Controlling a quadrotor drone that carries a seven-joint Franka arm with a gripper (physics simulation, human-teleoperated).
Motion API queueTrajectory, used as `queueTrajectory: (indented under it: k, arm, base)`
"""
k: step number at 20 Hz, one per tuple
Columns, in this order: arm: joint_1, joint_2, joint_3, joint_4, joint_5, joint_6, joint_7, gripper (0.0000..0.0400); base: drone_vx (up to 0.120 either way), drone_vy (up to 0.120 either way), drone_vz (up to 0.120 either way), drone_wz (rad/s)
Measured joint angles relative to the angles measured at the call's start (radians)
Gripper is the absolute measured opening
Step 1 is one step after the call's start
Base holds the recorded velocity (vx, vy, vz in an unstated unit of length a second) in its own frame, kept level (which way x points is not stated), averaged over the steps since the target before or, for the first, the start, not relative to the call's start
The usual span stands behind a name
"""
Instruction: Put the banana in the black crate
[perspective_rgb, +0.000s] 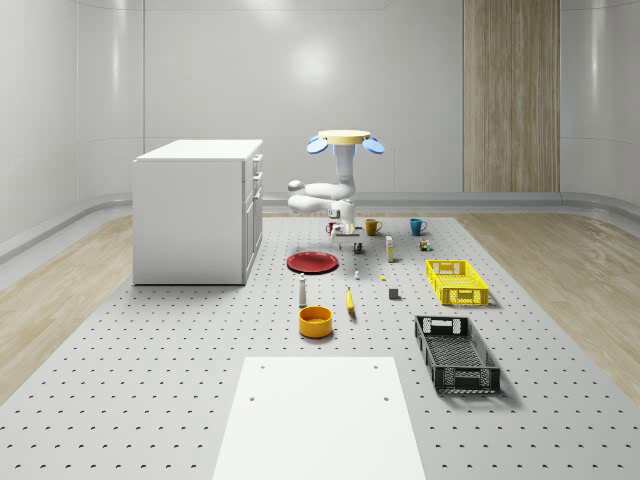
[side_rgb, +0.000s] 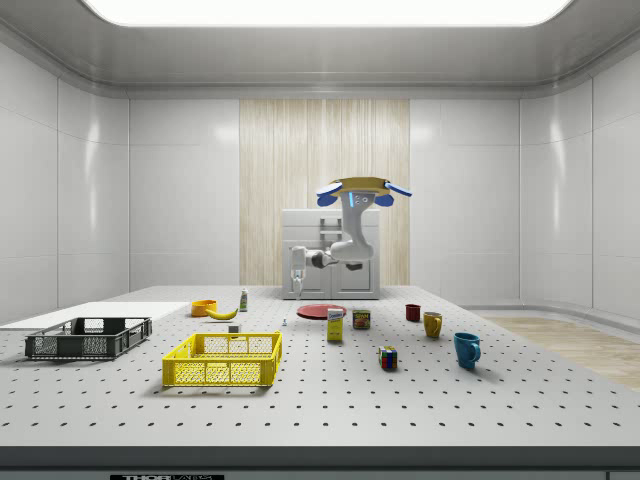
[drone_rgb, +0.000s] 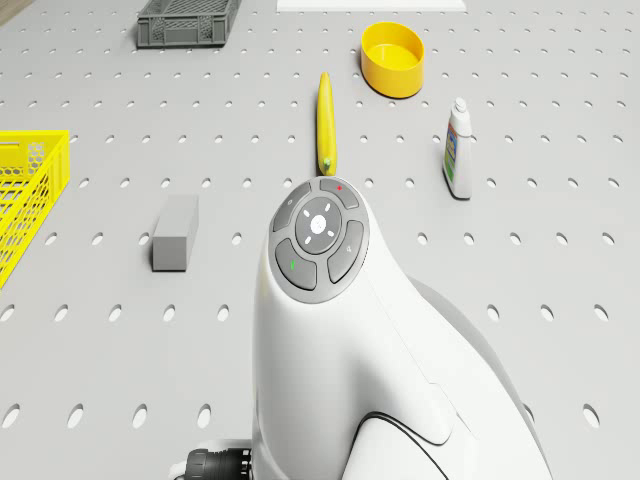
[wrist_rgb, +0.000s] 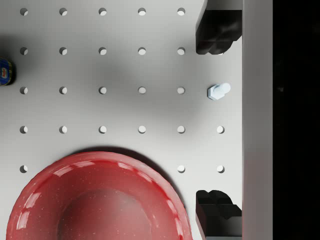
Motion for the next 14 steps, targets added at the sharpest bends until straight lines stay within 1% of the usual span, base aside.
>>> queueTrajectory:
  k: [3,14]
  arm:
    - [-0.001,-0.005,0.001,0.0,0.002,0.004,0.001,0.04]
    - [-0.004,-0.02,0.003,0.001,0.008,0.019,0.004,0.04]
  base:
    - [0.12,0.0,-0.12,0.0]
    - [0.12,0.0,0.0,0.0]
